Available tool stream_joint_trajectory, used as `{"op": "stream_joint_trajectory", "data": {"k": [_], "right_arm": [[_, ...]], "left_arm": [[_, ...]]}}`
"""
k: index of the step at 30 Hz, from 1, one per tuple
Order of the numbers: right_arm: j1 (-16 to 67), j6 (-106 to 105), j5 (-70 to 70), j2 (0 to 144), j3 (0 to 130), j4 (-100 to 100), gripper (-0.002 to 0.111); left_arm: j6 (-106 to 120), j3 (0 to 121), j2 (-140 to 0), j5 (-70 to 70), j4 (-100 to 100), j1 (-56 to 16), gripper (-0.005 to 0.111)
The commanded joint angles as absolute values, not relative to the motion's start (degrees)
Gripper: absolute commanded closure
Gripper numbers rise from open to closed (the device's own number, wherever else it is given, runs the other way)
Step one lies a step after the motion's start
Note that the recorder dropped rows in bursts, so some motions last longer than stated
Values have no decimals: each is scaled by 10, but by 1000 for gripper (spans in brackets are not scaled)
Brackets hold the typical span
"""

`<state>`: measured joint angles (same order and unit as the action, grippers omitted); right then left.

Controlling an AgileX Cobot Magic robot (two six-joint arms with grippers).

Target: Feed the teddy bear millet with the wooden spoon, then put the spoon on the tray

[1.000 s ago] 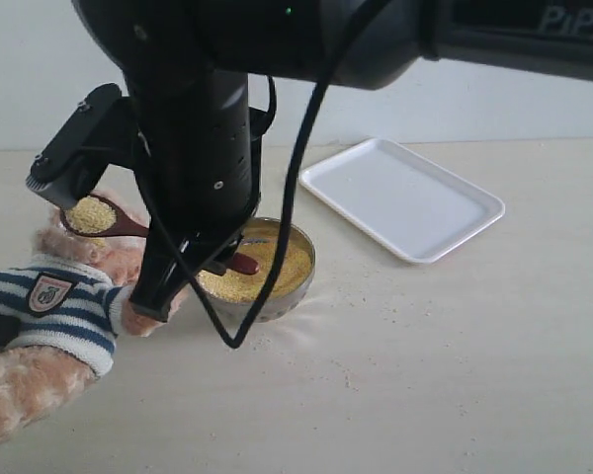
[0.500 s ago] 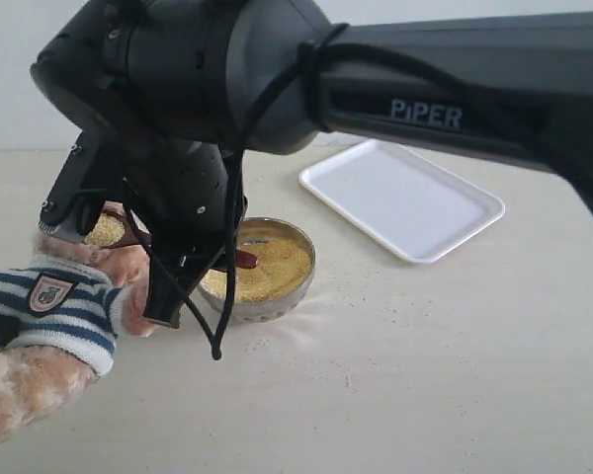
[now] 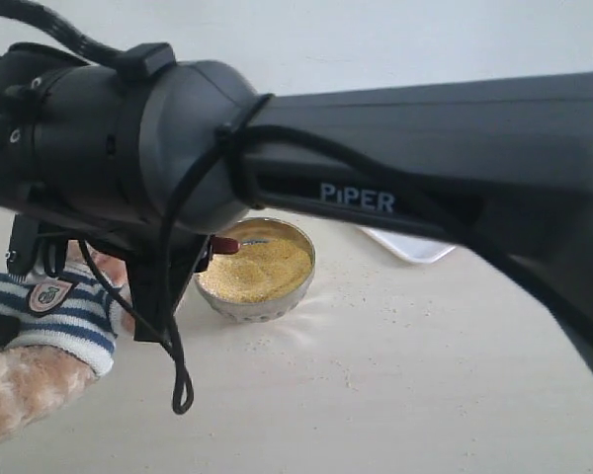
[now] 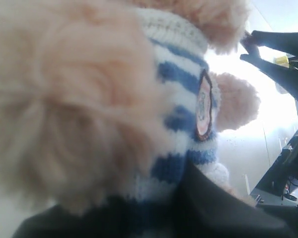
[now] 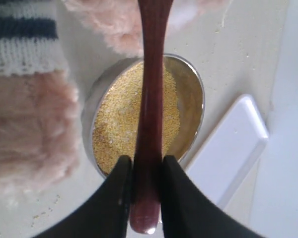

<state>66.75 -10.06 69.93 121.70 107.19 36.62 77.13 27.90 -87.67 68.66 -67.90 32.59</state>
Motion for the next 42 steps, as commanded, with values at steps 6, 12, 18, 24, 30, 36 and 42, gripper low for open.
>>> {"op": "stream_joint_trajectory", "data": {"k": [6,12,18,24,30,36,42], "right_arm": [[693,-58,700,1217,1038,469,97],[704,-13,700,1217,978,532,97],[713,21,700,1217,973,588,97],[725,46,700,1217,973,623,97],[733,86,700,1217,971,650,97],[732,89,700,1208,971,646,97],[724,90,700,1170,971,583,97]], "left_arm": [[776,277,-871,700,-685,329,100],[776,277,-871,700,-685,329,100],[776,277,-871,700,-685,329,100],[776,277,-871,700,-685,329,100],[776,277,-871,700,-685,329,100],[776,277,-871,700,-685,329,100],[776,277,-871,700,-685,329,100]]}}
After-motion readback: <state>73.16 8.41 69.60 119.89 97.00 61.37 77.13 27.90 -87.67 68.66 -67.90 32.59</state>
